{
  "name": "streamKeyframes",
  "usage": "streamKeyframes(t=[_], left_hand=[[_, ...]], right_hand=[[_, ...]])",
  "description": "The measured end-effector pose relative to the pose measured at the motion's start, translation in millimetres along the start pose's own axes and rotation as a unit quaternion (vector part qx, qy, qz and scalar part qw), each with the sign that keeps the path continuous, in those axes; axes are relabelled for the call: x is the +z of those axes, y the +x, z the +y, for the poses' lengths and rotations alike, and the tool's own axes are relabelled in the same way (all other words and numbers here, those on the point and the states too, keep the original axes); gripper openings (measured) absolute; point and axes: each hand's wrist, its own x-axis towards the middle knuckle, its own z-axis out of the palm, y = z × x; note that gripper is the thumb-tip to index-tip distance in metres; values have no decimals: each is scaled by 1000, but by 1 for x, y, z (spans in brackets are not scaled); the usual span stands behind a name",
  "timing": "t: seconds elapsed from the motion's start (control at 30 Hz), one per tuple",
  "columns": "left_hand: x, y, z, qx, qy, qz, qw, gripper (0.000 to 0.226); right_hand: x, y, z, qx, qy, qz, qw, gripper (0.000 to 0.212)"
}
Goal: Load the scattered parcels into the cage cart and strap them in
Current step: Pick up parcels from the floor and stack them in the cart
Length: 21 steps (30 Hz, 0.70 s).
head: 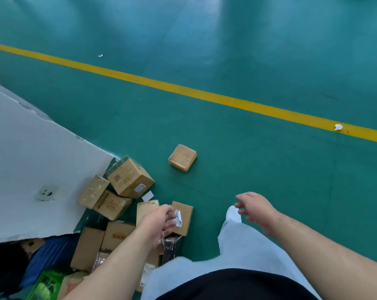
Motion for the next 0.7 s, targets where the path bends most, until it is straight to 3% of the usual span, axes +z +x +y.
streamKeyframes(t=[0.33,0.7], left_hand=[[24,7,119,33,-47,24,998,25],[12,99,191,-14,-57,0,998,26]], right_hand=[[-26,71,-127,0,-40,-38,998,23],[-10,135,-182,31,-72,-21,997,23]])
